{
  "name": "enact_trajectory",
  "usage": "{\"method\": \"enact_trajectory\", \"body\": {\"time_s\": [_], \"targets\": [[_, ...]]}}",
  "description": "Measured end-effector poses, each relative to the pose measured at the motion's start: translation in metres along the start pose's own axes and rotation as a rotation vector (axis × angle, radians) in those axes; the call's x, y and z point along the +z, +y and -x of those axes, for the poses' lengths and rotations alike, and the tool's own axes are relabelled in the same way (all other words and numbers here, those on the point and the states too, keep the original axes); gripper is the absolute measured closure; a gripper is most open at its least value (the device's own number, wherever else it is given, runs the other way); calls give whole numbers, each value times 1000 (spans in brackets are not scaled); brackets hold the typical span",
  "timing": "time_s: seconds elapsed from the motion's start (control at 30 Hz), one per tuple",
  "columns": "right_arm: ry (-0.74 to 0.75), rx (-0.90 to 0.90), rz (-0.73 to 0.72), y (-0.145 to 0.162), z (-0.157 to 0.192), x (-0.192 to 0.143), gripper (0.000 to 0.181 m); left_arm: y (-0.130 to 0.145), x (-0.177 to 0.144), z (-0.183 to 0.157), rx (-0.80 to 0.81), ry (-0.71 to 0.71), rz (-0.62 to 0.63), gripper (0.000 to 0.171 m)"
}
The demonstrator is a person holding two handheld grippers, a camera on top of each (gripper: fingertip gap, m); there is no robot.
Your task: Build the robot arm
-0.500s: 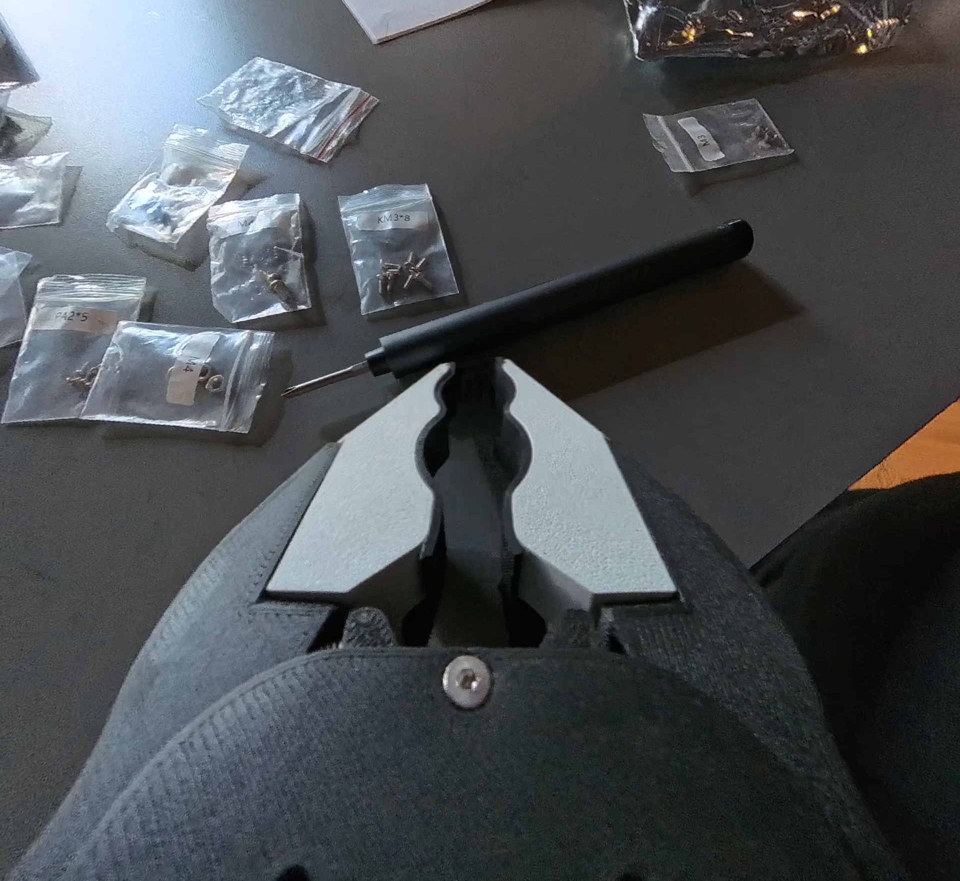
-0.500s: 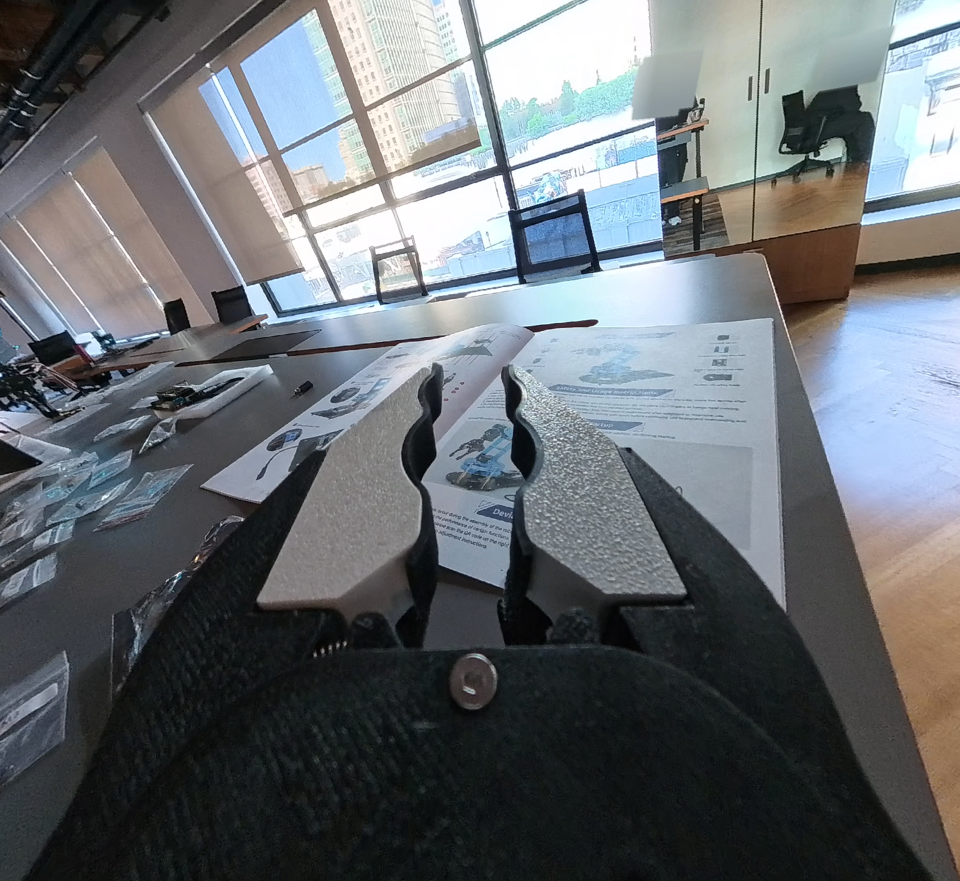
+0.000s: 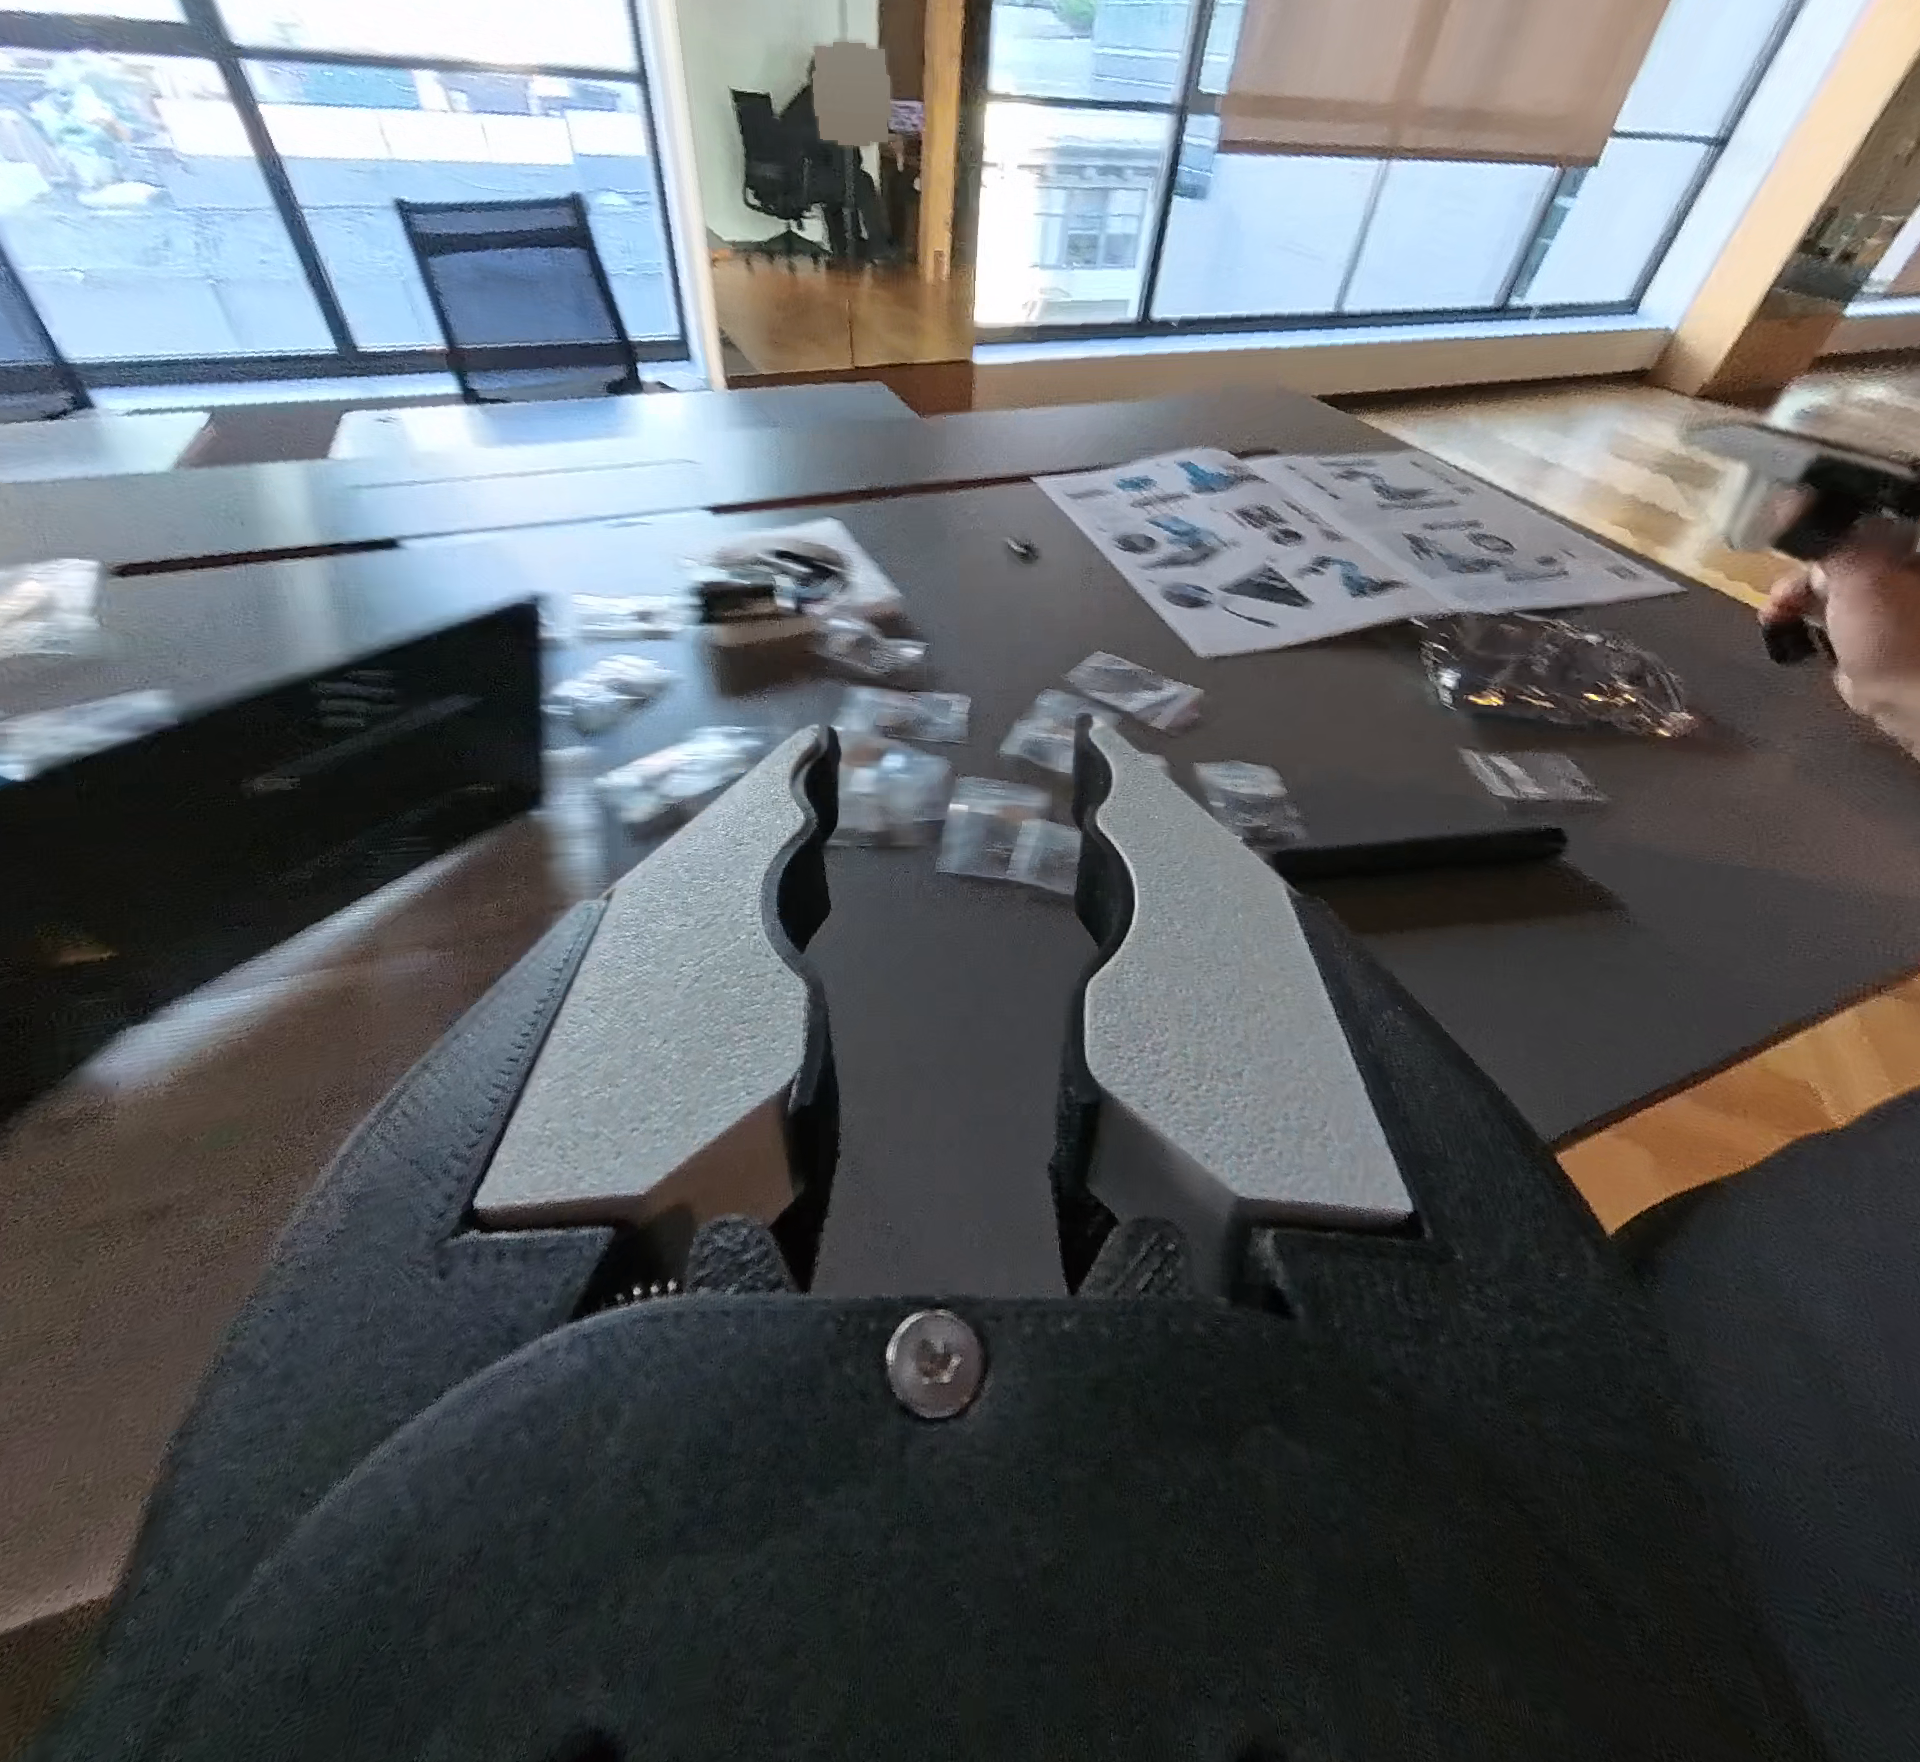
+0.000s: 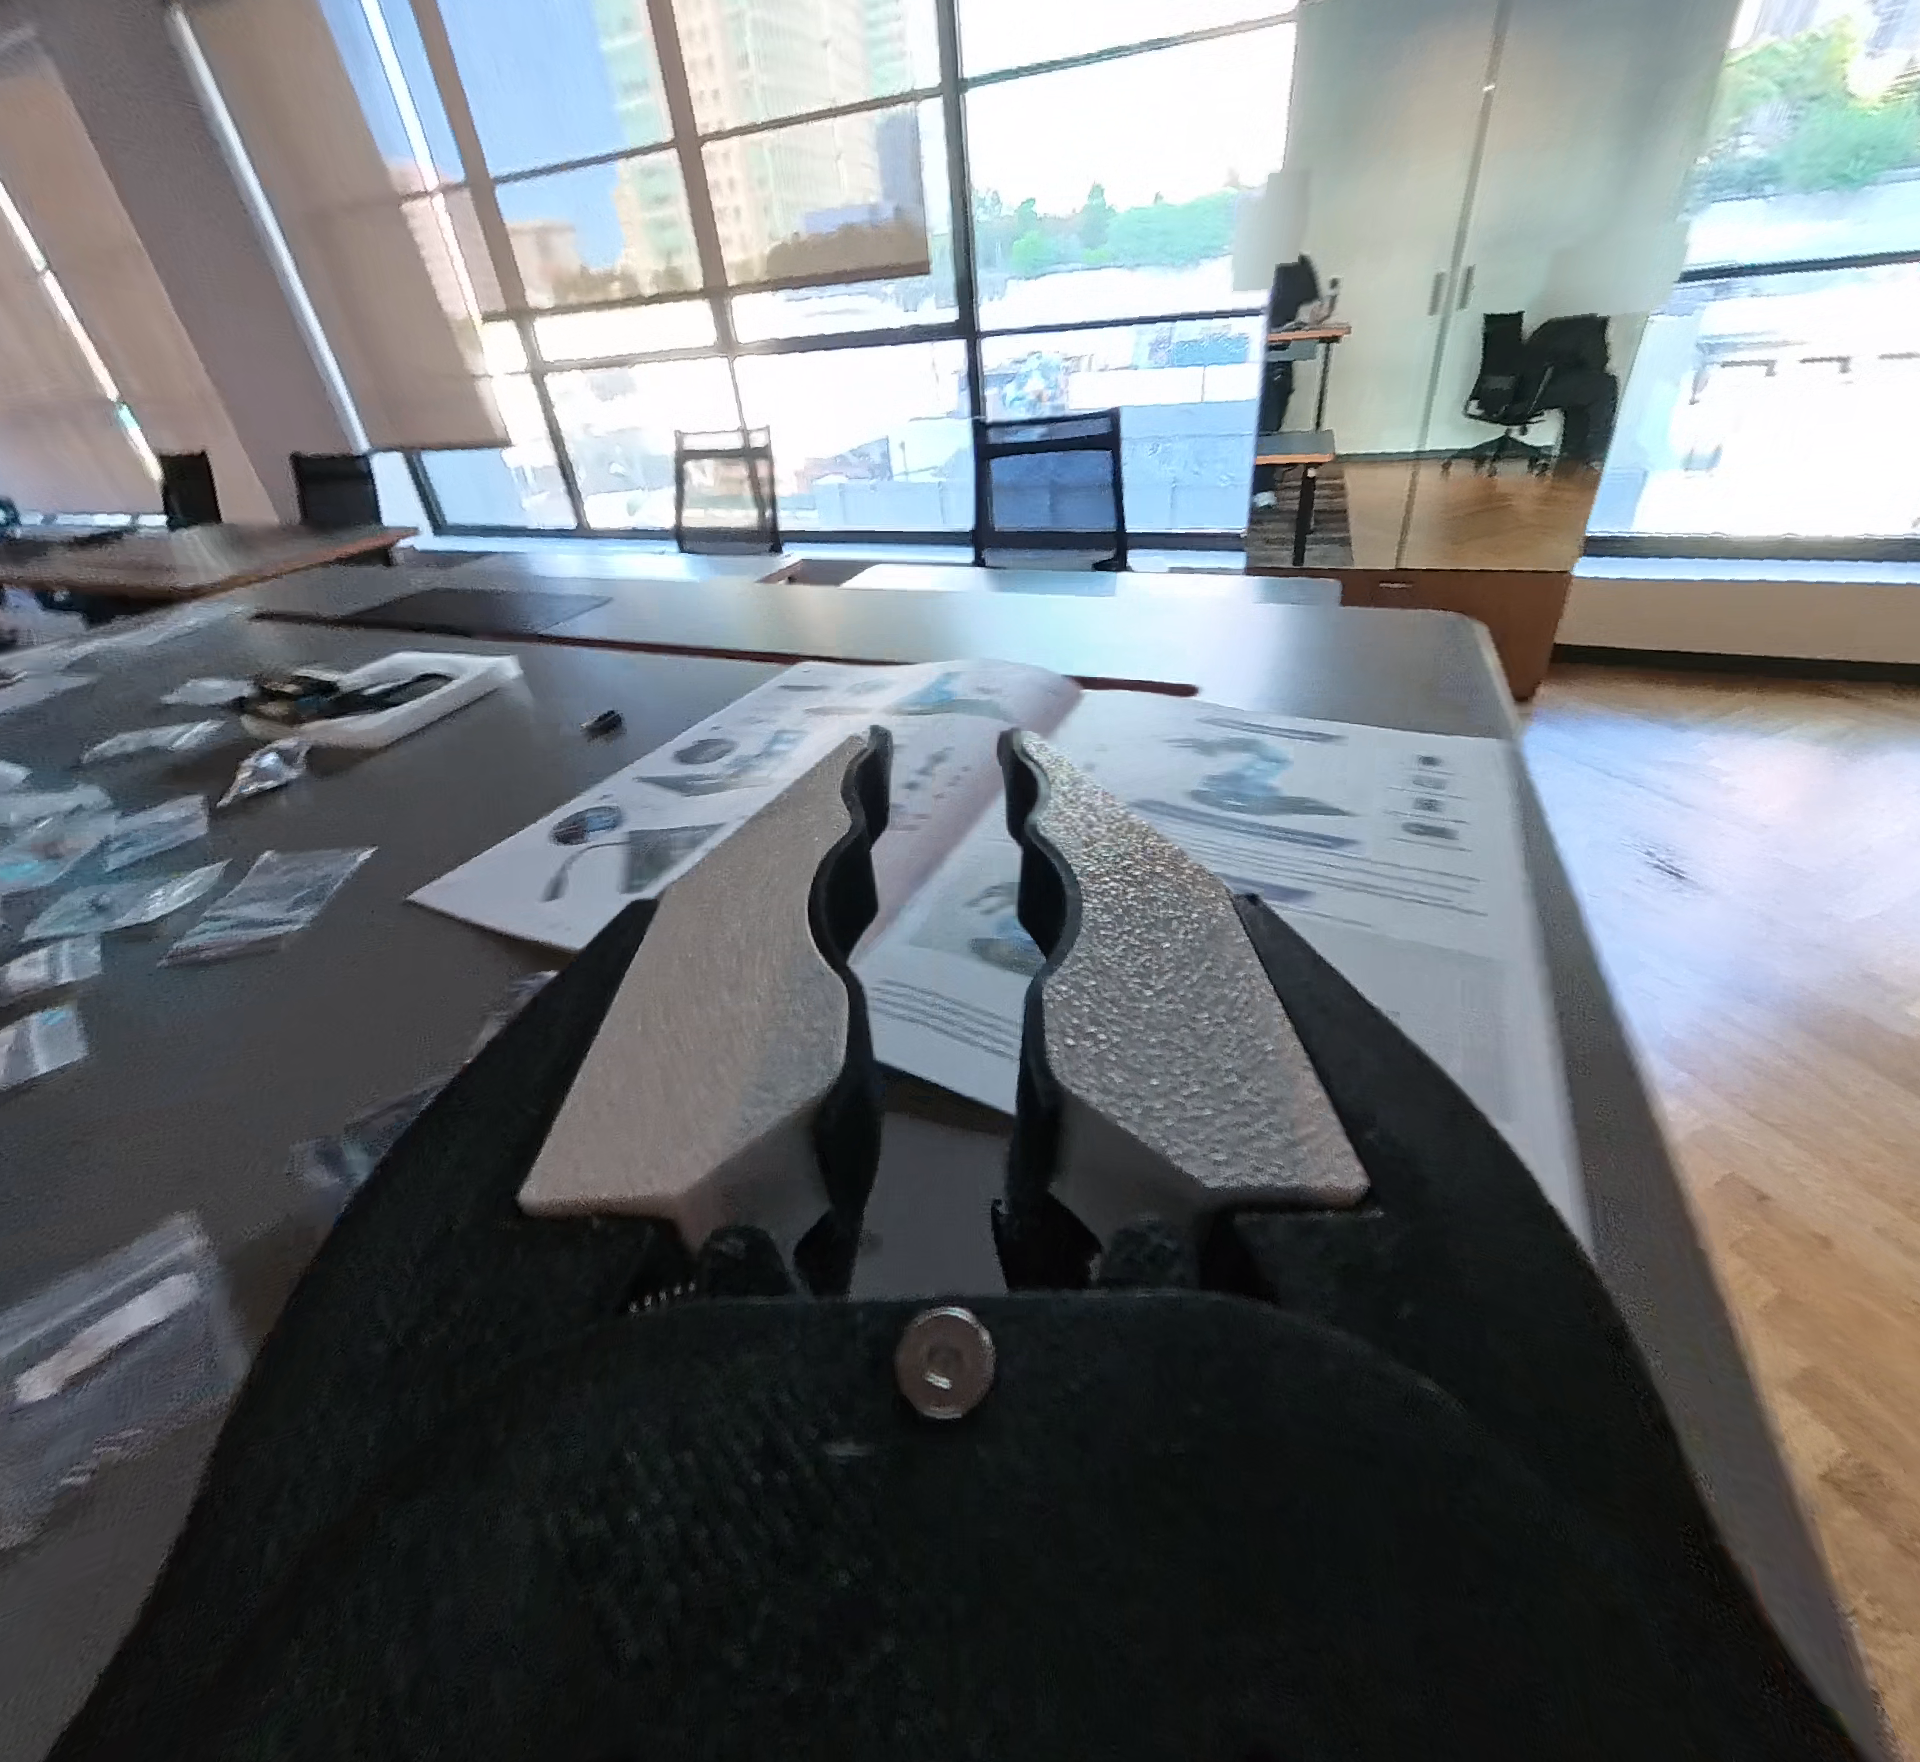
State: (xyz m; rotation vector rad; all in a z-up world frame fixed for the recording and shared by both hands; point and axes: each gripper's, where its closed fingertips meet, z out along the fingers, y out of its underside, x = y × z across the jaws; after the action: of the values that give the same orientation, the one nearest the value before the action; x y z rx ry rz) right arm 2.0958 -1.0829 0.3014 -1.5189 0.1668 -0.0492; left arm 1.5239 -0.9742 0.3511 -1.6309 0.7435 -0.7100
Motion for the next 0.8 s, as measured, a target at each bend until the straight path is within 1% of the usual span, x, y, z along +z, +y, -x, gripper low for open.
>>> {"method": "enact_trajectory", "body": {"time_s": [0.07, 0.13, 0.2, 0.27, 0.33, 0.4, 0.47, 0.5, 0.57, 0.63, 0.67, 0.73, 0.8], "targets": [[-59, -5, 22, -3, 47, 12, 160, -21, -26, 59, 2, -30, -6, 127], [-166, -8, 25, -10, 111, 33, 160, -33, -44, 121, 7, -33, 7, 127], [-278, -28, 24, -19, 182, 58, 159, -36, -52, 184, 0, -20, 46, 120], [-408, -37, 27, -29, 259, 85, 158, -36, -51, 234, -44, 72, 81, 118], [-539, 2, 59, -37, 338, 114, 156, -43, -47, 281, -143, 153, 60, 117], [-722, 79, 77, -48, 419, 138, 155, -51, -40, 323, -221, 221, 16, 122], [-906, 104, 111, -56, 494, 160, 155, -49, -27, 360, -242, 252, 28, 124], [-979, 98, 142, -57, 527, 173, 155, -44, -18, 375, -246, 264, 55, 124], [-1080, 87, 235, -51, 585, 206, 152, -35, 1, 397, -279, 304, 106, 122], [-1183, 111, 343, -42, 638, 240, 150, -28, 20, 413, -345, 351, 131, 123], [-1236, 136, 394, -37, 663, 257, 146, -26, 30, 419, -385, 377, 144, 123], [-1298, 164, 487, -21, 706, 294, 145, -25, 44, 425, -481, 438, 147, 120], [-1327, 188, 555, -2, 738, 332, 145, -28, 54, 430, -561, 478, 130, 120]]}}
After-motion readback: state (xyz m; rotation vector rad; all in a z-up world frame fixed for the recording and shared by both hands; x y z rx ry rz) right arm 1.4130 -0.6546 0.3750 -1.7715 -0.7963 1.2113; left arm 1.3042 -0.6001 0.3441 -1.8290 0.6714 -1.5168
